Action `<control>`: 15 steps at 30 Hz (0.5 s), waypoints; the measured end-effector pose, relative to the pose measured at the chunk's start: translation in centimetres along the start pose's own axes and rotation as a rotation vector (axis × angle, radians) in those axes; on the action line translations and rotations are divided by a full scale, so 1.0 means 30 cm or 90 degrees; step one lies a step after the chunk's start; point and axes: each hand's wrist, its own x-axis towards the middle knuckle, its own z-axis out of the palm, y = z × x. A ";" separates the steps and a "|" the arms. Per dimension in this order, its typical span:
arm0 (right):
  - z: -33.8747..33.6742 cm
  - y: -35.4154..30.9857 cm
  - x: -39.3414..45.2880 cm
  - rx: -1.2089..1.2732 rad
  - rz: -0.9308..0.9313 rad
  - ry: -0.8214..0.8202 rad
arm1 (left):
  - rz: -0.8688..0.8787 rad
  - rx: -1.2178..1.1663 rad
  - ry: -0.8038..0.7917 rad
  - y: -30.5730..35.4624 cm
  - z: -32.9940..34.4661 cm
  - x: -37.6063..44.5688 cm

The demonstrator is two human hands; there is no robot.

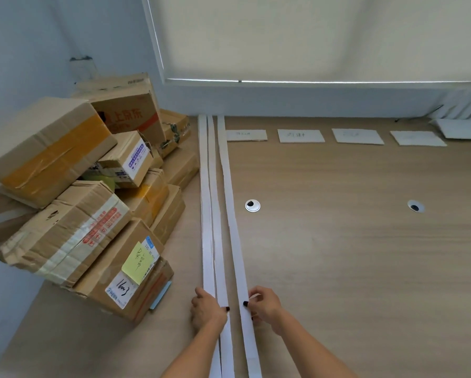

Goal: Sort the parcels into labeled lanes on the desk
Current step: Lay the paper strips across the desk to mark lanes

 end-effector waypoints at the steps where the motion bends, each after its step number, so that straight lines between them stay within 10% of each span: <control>1: -0.008 0.002 0.000 0.001 0.001 -0.001 | -0.003 -0.007 -0.006 0.004 -0.001 0.000; 15: 0.008 -0.016 0.015 -0.096 0.004 -0.038 | -0.049 0.000 0.015 0.068 0.029 -0.010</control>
